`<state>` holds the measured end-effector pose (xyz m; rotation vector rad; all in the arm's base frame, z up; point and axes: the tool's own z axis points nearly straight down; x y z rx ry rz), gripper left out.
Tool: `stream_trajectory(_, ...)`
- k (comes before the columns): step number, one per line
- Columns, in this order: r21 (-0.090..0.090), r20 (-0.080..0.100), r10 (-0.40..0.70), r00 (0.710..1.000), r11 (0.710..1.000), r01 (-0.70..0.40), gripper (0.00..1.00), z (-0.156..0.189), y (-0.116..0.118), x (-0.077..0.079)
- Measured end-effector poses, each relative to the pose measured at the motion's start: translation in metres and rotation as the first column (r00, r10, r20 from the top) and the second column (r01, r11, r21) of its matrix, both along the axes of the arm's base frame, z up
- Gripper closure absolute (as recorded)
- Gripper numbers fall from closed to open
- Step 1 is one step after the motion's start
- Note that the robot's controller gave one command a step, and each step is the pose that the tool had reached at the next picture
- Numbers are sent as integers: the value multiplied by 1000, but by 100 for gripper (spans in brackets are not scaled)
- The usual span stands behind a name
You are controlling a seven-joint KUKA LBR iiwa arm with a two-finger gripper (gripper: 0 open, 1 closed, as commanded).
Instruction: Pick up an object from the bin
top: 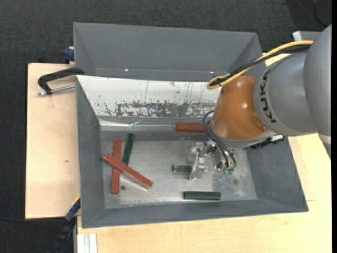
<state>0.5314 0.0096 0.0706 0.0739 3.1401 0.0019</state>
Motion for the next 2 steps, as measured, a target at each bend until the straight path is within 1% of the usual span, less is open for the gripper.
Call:
stream_trajectory(1, 0, 0, 0, 1000, 1000, 0, 100, 0, 0, 0)
stream_trajectory(2, -2, 7, 8, 1000, 1000, -7, 100, 158, -54, -6)
